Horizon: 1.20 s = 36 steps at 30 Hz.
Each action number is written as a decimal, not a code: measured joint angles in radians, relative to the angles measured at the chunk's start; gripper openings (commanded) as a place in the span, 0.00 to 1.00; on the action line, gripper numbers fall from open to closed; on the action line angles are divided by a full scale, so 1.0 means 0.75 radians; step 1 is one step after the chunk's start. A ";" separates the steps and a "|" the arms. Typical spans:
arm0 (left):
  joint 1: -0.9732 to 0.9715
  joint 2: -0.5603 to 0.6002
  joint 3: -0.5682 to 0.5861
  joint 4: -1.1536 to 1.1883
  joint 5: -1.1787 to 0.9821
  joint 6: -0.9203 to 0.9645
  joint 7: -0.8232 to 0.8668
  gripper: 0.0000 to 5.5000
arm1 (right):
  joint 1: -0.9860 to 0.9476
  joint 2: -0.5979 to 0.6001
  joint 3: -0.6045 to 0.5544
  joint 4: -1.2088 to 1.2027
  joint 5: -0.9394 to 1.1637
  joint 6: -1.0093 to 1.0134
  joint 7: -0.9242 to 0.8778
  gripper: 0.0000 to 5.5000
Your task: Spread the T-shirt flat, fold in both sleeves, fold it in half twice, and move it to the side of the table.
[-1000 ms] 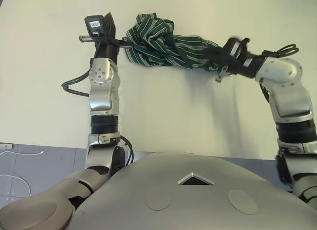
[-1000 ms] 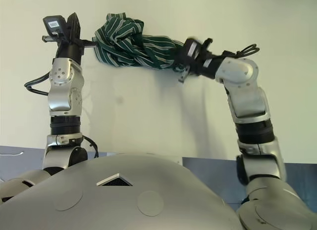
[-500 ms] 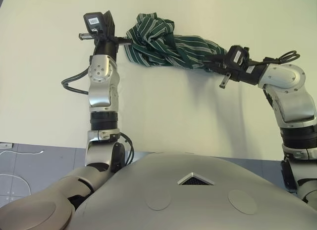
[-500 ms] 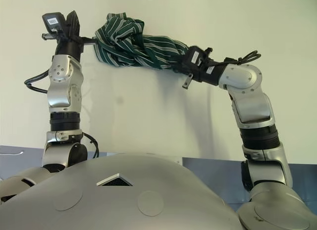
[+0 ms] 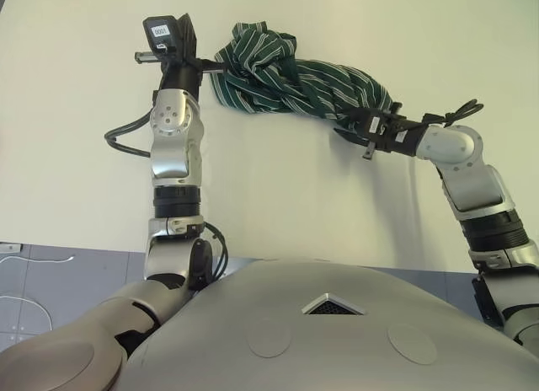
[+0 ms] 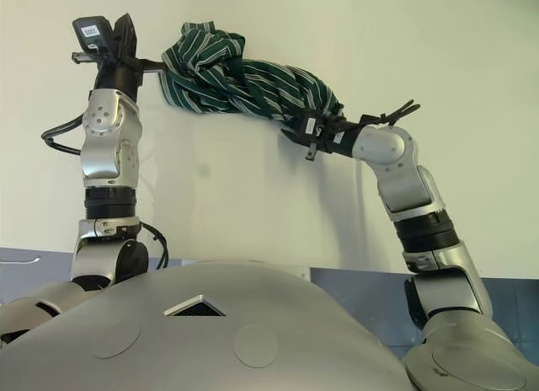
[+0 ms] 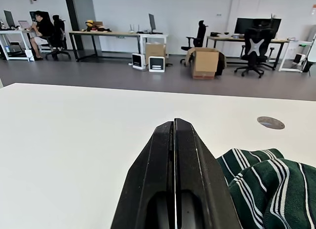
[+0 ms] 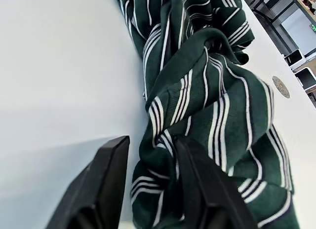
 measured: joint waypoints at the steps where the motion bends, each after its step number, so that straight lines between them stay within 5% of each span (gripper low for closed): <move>1: -0.003 0.000 0.000 0.000 0.000 0.000 0.000 0.00 | -0.007 0.001 0.000 0.013 -0.004 -0.009 -0.008 0.16; 5: -0.003 0.000 0.000 0.001 0.002 -0.001 0.001 0.00 | -0.039 0.015 -0.013 0.038 -0.004 -0.010 -0.028 0.01; 9: -0.003 -0.002 -0.001 0.005 0.003 -0.002 0.002 0.00 | -0.042 0.038 -0.045 0.036 0.062 0.071 -0.016 0.00; 15: -0.014 0.076 0.012 -0.020 -0.021 -0.004 -0.094 0.00 | -0.296 0.109 -0.459 -0.079 0.840 0.799 0.100 0.00; 19: -0.081 0.237 -0.070 -0.183 -0.106 0.032 -0.420 0.00 | -0.586 0.094 -0.692 -0.022 1.239 1.165 0.108 0.00; 21: -0.127 0.299 -0.154 -0.256 -0.192 0.132 -0.631 0.08 | -0.659 0.095 -0.747 -0.014 1.354 1.266 0.086 0.00; 26: -0.237 0.456 -0.250 -0.237 -0.301 0.359 -0.946 0.19 | -0.678 0.009 -0.710 -0.125 1.465 1.359 0.216 0.00; 33: -0.427 0.387 -0.576 0.528 0.122 0.163 -0.885 0.19 | -0.568 -0.052 -0.545 -0.080 1.245 1.234 0.251 0.00; 36: -0.401 0.417 -0.638 0.524 0.188 0.113 -0.908 0.19 | -0.520 -0.051 -0.496 -0.003 1.126 1.152 0.225 0.00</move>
